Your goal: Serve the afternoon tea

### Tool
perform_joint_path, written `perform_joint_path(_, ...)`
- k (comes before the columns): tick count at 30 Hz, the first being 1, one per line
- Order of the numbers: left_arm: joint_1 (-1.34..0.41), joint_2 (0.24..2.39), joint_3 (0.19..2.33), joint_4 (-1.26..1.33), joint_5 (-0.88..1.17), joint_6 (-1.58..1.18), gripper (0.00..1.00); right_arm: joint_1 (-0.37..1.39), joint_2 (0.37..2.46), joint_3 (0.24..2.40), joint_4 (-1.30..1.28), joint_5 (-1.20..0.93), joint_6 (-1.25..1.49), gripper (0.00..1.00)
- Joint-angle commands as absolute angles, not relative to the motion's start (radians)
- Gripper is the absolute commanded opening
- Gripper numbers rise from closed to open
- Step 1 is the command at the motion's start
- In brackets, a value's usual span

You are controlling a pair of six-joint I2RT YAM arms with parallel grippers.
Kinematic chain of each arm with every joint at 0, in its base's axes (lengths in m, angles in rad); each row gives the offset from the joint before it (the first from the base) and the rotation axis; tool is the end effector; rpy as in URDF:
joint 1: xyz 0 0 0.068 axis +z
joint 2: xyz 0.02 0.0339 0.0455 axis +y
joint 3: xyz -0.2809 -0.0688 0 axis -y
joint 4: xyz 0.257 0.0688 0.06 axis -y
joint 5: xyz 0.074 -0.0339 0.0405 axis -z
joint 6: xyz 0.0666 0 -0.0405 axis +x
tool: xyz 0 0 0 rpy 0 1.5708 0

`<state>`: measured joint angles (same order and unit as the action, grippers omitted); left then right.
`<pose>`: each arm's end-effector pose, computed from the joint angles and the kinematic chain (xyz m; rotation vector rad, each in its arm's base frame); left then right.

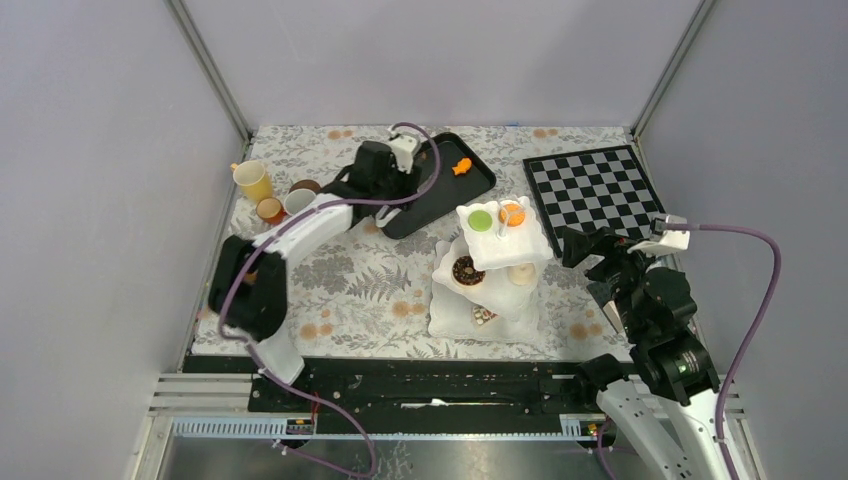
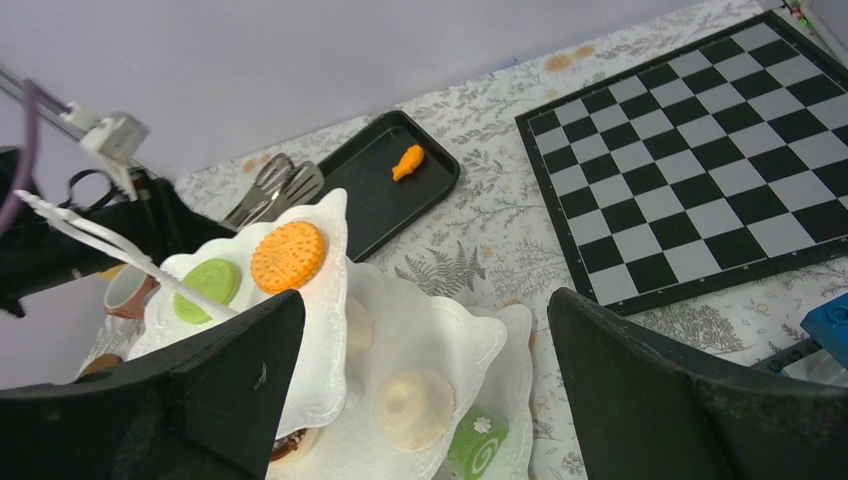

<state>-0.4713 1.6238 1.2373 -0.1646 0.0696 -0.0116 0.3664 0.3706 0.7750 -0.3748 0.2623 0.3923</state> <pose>0.3678 -0.1926 0.2792 0.5284 2.0753 -0.3586 0.1080 0.0230 0.3756 0.2294 1.5388 0.3991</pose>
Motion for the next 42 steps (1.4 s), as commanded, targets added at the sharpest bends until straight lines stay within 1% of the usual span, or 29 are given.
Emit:
perform_joint_path(1,-0.466,1.819,1.440,-0.117,0.236,0.056,0.53,0.371,0.419,0.813,-0.390,0.265,0.381,0.98)
perform_joint_path(7,-0.466,2.085,1.687,-0.232,0.206,0.144,0.53,0.371,0.453,0.831,-0.406,0.297,0.409,0.98)
perform_joint_path(10,-0.463,2.171,1.785,-0.262,0.194,0.170,0.53,0.372,0.457,0.820,-0.405,0.314,0.433,0.98)
perform_joint_path(19,-0.459,2.370,2.044,-0.402,0.254,0.223,0.54,0.371,0.461,0.809,-0.406,0.331,0.457,0.98)
perform_joint_path(25,-0.446,2.427,2.113,-0.422,0.288,0.200,0.56,0.371,0.456,0.814,-0.407,0.333,0.453,0.98)
perform_joint_path(35,-0.439,2.503,2.196,-0.423,0.331,0.167,0.56,0.371,0.445,0.799,-0.408,0.333,0.457,0.98)
perform_joint_path(39,-0.437,2.530,2.233,-0.425,0.349,0.155,0.53,0.371,0.441,0.801,-0.408,0.337,0.453,0.98)
perform_joint_path(42,-0.437,2.537,2.242,-0.424,0.349,0.151,0.44,0.371,0.439,0.799,-0.407,0.338,0.452,0.98)
